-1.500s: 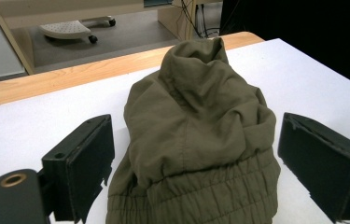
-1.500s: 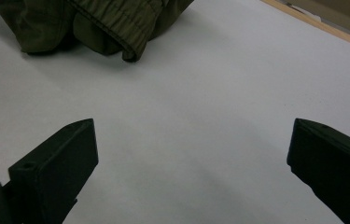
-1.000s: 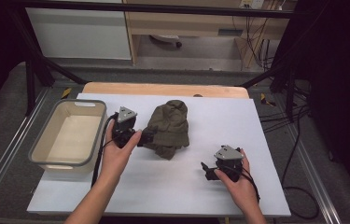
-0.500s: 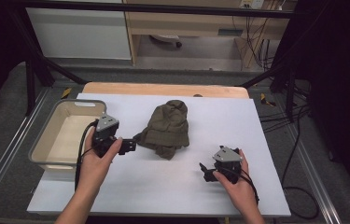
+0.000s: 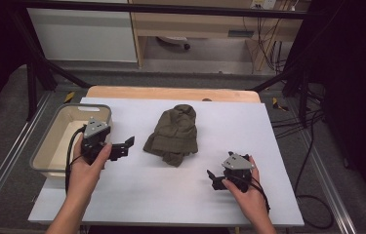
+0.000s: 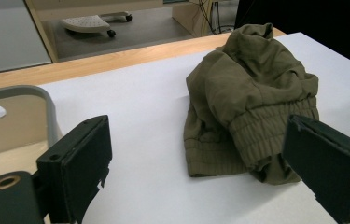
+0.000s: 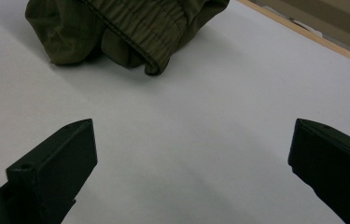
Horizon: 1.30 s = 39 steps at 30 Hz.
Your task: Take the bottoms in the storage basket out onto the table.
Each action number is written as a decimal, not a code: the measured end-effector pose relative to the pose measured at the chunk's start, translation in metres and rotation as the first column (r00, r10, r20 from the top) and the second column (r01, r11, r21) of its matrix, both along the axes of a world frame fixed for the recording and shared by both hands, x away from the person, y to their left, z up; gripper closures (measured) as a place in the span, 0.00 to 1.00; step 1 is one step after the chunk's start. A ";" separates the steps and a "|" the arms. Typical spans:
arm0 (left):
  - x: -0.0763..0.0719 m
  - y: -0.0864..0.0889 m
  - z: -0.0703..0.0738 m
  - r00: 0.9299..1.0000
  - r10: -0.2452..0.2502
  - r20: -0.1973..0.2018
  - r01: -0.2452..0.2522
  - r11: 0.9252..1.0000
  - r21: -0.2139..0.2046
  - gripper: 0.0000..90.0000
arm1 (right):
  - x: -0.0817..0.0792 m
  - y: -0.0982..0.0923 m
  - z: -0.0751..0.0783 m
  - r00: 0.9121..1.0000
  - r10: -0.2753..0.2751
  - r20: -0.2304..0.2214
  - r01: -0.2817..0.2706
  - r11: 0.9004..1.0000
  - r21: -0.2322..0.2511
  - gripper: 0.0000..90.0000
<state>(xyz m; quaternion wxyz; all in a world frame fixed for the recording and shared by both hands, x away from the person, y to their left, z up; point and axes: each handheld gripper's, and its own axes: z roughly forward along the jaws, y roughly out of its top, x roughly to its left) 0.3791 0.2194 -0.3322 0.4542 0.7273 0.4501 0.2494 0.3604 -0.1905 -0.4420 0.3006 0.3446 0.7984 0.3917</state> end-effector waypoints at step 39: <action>-0.020 0.053 -0.010 0.997 0.080 -0.001 -0.080 0.997 0.020 0.09 | 0.000 0.001 -0.001 1.000 0.013 0.005 -0.013 1.000 -0.020 0.02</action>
